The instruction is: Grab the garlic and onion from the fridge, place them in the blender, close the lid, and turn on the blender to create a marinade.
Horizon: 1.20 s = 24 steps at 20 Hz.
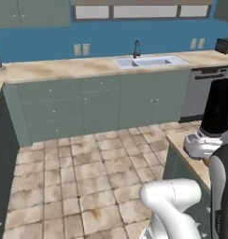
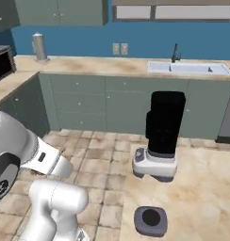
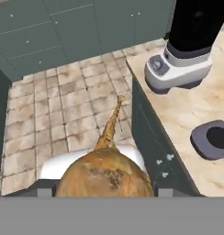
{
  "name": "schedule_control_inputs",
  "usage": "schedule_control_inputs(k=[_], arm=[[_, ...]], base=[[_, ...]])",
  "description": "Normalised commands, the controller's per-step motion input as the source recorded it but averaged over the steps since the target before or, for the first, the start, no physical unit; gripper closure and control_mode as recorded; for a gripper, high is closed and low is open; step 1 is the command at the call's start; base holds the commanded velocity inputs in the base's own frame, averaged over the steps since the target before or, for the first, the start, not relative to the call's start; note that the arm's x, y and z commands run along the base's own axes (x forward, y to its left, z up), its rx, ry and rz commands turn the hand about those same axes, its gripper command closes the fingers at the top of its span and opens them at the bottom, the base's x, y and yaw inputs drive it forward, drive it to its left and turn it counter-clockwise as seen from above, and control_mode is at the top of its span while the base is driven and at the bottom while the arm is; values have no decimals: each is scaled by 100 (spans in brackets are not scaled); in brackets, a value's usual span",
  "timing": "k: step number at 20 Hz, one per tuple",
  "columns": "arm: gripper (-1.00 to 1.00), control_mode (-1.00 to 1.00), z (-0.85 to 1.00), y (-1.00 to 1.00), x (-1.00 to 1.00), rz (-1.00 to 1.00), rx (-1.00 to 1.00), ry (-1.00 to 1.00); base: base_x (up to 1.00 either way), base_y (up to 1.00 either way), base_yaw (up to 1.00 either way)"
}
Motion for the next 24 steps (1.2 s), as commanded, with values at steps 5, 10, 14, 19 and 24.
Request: schedule_control_inputs(k=[5,10,14,19,24], arm=[[100,100,0,0,0,0,0,0],[100,100,0,0,0,0,0,0],[100,100,0,0,0,0,0,0],[100,100,0,0,0,0,0,0],[100,100,0,0,0,0,0,0]], base=[[58,32,-72],[37,52,-76],[49,51,-73],[59,35,-73],[50,36,-71]])
